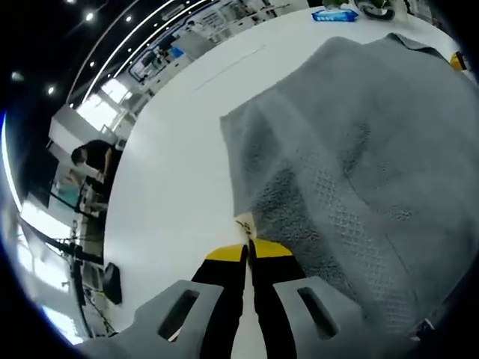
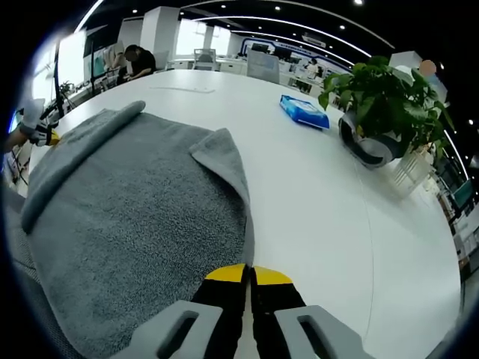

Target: Open the folded towel by lifting each exposed corner and separating the folded layers until the towel lies flat within the target outline without major curled edges

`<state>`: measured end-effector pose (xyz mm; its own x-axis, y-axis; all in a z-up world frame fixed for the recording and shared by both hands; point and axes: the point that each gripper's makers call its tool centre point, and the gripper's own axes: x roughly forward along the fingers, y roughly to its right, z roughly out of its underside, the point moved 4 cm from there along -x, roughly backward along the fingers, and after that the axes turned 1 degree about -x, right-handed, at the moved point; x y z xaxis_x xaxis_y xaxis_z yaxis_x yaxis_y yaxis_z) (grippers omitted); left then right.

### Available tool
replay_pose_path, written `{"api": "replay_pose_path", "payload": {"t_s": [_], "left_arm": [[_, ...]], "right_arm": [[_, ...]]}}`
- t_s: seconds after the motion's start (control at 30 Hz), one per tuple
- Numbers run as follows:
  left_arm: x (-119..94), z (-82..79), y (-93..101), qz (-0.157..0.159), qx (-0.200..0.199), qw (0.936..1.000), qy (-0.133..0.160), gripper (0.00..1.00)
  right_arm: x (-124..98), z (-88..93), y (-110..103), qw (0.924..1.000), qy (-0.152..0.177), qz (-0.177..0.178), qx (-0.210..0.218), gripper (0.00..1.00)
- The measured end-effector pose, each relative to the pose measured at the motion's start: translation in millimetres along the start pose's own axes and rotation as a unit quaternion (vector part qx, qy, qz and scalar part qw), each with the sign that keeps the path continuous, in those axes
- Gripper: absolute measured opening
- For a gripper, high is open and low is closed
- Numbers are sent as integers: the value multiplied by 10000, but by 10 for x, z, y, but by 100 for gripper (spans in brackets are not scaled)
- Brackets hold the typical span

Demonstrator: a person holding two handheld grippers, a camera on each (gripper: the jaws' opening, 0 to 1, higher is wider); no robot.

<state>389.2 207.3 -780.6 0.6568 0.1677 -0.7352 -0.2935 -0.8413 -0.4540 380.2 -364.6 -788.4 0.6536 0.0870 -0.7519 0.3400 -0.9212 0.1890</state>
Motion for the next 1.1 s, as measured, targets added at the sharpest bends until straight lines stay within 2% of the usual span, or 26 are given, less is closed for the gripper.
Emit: {"api": "replay_pose_path", "payload": {"t_s": [0.47, 0.67, 1.1], "left_arm": [[45, 124, -202, -193, 138, 9996, -123, 1], [75, 231, -376, -253, -14, 9995, -176, 1], [128, 397, -631, -371, 185, 9986, -334, 1]], "right_arm": [[2, 0, -2, 10000, 24, -9, 13, 0], [-3, 4, -5, 10000, 50, -24, 9, 0], [1, 2, -2, 10000, 55, -22, 7, 0]]}}
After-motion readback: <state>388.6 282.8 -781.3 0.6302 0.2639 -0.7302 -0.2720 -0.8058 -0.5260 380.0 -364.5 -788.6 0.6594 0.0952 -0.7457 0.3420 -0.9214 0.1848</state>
